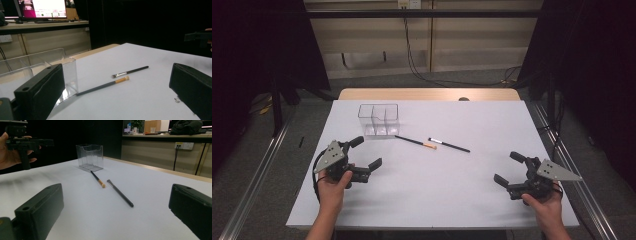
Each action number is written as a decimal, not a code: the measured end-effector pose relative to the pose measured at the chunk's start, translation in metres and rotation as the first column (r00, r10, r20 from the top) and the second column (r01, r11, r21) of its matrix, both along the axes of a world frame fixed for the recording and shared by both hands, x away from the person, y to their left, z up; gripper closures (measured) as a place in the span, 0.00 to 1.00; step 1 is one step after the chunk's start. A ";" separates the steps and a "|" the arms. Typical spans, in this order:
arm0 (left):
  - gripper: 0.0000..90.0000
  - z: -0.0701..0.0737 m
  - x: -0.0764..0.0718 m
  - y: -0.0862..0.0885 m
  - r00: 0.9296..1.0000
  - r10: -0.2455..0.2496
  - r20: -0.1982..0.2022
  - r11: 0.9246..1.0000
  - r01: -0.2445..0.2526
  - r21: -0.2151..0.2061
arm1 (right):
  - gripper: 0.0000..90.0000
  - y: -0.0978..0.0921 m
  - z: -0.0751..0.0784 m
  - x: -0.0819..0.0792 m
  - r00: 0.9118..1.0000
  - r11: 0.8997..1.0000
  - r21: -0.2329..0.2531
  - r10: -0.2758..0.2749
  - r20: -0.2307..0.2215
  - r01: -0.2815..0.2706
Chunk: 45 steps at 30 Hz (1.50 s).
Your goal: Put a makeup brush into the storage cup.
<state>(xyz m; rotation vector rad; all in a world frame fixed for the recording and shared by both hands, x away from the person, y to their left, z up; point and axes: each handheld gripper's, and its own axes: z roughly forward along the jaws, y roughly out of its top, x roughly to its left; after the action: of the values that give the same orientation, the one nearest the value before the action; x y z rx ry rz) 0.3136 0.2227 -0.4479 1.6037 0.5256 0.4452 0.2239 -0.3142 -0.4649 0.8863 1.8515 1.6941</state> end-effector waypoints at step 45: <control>0.00 -0.012 0.053 -0.067 0.995 -0.080 -0.059 0.997 0.079 -0.013 | 0.00 -0.001 0.000 -0.001 1.000 1.000 -0.015 0.007 -0.001 -0.007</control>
<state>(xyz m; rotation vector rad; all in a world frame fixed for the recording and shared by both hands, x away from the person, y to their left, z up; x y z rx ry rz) 0.3662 0.1560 -0.4597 1.6255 0.5058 0.3357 0.2231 -0.3153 -0.4646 0.8755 1.8681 1.6820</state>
